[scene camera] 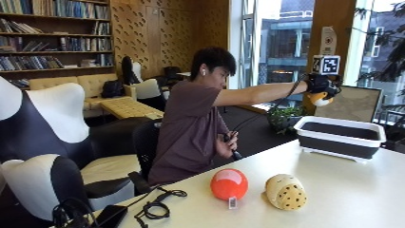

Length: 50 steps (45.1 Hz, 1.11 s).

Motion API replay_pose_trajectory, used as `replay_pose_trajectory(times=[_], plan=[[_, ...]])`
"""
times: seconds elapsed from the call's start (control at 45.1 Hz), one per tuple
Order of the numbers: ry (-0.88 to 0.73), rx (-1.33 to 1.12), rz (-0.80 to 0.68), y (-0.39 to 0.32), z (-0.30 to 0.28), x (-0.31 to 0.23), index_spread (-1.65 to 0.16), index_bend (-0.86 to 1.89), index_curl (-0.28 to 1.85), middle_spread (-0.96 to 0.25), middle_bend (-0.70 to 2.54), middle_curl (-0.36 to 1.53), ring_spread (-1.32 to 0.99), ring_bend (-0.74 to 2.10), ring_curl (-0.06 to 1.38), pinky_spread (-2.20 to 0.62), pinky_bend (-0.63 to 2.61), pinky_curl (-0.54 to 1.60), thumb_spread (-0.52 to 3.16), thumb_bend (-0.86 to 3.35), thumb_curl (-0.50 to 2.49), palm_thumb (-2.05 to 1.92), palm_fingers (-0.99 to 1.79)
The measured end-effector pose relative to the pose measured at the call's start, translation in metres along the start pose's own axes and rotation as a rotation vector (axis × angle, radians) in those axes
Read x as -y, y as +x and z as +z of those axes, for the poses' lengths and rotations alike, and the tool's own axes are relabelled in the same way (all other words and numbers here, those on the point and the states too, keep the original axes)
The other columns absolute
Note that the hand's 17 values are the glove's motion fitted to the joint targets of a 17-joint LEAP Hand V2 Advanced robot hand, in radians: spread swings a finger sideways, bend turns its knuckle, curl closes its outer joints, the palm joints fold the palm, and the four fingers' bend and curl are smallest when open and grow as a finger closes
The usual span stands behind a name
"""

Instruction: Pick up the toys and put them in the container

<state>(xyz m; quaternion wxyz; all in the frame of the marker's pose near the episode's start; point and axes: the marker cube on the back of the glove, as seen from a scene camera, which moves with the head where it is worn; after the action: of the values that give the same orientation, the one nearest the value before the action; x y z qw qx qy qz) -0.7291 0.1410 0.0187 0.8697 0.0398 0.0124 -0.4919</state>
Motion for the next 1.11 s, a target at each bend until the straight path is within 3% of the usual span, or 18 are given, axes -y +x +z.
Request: replay_pose_trajectory(times=[0.244, 0.333, 0.399, 0.444, 0.643, 0.777, 0.865, 0.954, 1.043, 1.109], plan=[[-0.027, 0.076, -0.033, -0.011, 0.043, 0.004, -0.5, 0.5, 0.78, -0.47, 0.91, 0.76, -0.42, 1.36, 0.63, -0.38, 1.31, 0.51, 0.23, 0.07, 0.93, 0.75, 0.65], [-0.152, -0.001, -0.036, 0.003, 0.055, -0.009, -0.44, 0.27, 0.74, -0.41, 0.71, 0.71, -0.4, 1.33, 0.62, -0.38, 1.42, 0.52, 0.47, 0.01, 0.9, 0.65, 0.38], [-0.189, -0.013, -0.003, 0.009, 0.058, -0.016, -0.37, 0.11, 0.69, -0.3, 0.47, 0.65, -0.35, 1.25, 0.61, -0.31, 1.49, 0.55, 0.66, -0.04, 0.85, 0.54, -0.18], [-0.176, 0.006, -0.014, 0.008, 0.056, -0.016, -0.34, 0.05, 0.63, -0.21, 0.35, 0.6, -0.27, 1.11, 0.57, -0.24, 1.49, 0.54, 0.75, -0.06, 0.81, 0.46, -0.37], [-0.208, -0.061, -0.058, -0.003, 0.037, -0.019, -0.26, 0.04, 0.44, -0.03, 0.17, 0.49, -0.11, 0.79, 0.42, -0.08, 1.37, 0.45, 1.02, -0.05, 0.64, 0.24, -0.32], [-0.159, -0.072, 0.232, 0.004, 0.012, -0.014, -0.25, 0.06, 0.37, 0.01, 0.14, 0.45, -0.06, 0.71, 0.38, -0.02, 1.3, 0.41, 1.12, -0.04, 0.57, 0.17, -0.28], [-0.156, -0.089, 0.232, 0.042, -0.01, -0.038, -0.25, 0.08, 0.34, 0.02, 0.14, 0.43, -0.03, 0.67, 0.37, 0.0, 1.25, 0.39, 1.17, -0.03, 0.53, 0.15, -0.26], [-0.127, -0.017, 0.528, 0.09, -0.032, -0.057, -0.25, 0.09, 0.32, 0.03, 0.13, 0.41, -0.02, 0.65, 0.35, 0.01, 1.22, 0.38, 1.2, -0.02, 0.5, 0.13, -0.24], [-0.12, -0.02, 0.323, 0.153, -0.047, -0.112, -0.25, 0.09, 0.3, 0.03, 0.14, 0.39, -0.01, 0.63, 0.35, 0.02, 1.19, 0.36, 1.22, -0.02, 0.48, 0.13, -0.22], [-0.123, -0.02, 0.322, 0.199, -0.052, -0.147, -0.25, 0.09, 0.28, 0.03, 0.14, 0.38, -0.01, 0.62, 0.34, 0.02, 1.17, 0.35, 1.23, -0.02, 0.46, 0.13, -0.21]])
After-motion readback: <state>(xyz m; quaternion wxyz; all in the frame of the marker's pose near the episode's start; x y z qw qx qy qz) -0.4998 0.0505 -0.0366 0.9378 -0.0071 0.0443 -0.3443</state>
